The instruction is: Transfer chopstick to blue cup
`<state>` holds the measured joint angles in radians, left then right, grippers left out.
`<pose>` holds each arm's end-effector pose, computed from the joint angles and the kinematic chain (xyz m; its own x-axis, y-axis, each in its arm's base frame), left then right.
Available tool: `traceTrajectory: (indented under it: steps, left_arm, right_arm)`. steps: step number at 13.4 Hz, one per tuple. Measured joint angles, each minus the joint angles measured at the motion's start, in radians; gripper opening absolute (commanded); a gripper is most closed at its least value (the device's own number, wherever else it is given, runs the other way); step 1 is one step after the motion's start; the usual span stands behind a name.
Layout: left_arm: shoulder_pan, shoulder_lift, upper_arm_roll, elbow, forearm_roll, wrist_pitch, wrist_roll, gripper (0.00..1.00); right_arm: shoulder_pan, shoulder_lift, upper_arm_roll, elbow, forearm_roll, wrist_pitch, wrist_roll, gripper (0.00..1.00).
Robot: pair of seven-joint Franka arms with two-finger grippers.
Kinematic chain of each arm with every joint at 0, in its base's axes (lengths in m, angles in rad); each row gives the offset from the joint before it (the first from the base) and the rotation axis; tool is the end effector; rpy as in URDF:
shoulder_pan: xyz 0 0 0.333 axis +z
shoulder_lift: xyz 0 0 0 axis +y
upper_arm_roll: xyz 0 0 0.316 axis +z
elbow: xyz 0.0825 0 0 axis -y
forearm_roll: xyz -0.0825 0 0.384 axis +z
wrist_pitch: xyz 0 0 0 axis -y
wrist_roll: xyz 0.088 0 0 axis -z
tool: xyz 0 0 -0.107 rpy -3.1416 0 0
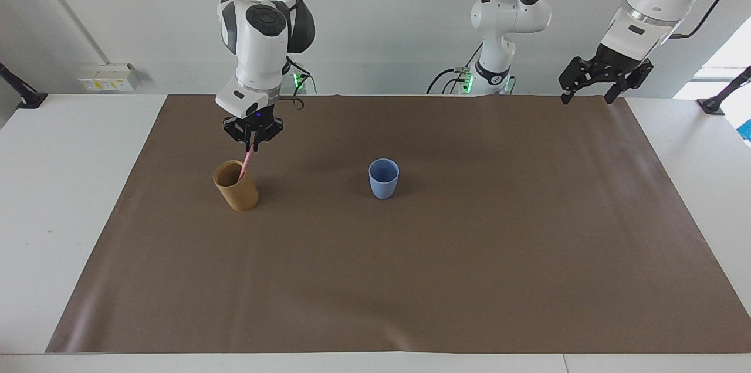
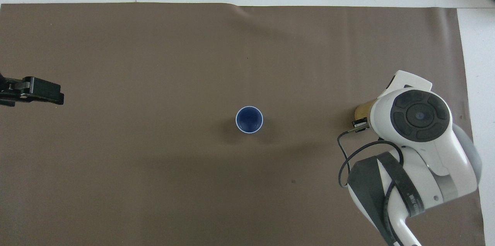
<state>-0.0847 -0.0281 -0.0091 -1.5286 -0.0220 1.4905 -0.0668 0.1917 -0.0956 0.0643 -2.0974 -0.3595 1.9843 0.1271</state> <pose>0.5352 -0.0529 0.6526 0.9995 -0.0288 -0.0114 -0.0285 -0.9994 0.0210 0.5115 0.1118 0.4651 0.9618 0.2737 -0.0003 0.2587 -0.9086 0.3280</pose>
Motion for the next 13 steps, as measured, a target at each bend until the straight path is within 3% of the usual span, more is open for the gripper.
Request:
traceTrajectory:
  steps: [8,13]
  left_arm:
    - [0.023,0.002,0.002,0.0,0.0,0.002,0.003,1.0]
    - [0.063,0.008,-0.002,-0.019,-0.001,0.012,0.06,1.0]
  right_arm:
    - [-0.006,-0.031,-0.01,0.017,-0.015,-0.012,0.0,0.0]
    - [-0.036,-0.092,-0.016,0.144,0.045,-0.124,0.0,0.0]
